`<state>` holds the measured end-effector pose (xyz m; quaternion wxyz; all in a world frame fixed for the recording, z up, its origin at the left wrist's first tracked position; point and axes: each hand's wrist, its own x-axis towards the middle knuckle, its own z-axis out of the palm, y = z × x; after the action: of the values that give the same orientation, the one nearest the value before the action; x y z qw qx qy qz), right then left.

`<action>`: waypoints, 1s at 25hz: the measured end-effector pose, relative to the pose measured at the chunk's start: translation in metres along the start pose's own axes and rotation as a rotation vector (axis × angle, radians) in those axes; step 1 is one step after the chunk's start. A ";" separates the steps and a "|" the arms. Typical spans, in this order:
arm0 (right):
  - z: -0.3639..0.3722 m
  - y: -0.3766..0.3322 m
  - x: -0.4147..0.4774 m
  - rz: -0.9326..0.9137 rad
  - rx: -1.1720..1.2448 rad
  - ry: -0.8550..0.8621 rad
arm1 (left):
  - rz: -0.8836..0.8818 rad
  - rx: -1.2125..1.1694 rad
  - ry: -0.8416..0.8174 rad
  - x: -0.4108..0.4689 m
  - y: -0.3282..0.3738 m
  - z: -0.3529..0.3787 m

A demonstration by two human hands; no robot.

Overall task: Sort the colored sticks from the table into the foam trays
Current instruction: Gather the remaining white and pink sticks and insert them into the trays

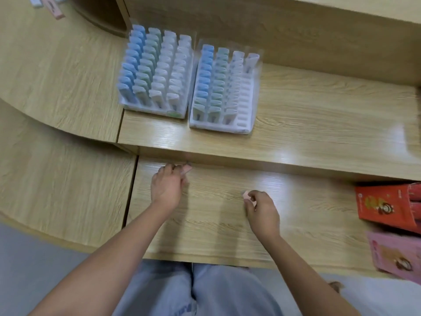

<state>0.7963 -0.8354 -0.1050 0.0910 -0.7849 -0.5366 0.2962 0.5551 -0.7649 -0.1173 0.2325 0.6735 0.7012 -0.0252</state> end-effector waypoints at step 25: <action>-0.124 -0.104 0.041 -0.423 0.671 0.207 | 0.543 -0.613 0.285 -0.016 0.085 -0.088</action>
<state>0.7943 -0.7349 0.0276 0.4544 -0.6096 -0.5479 0.3489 0.6104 -0.7417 -0.0092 0.3207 0.7301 0.4987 0.3396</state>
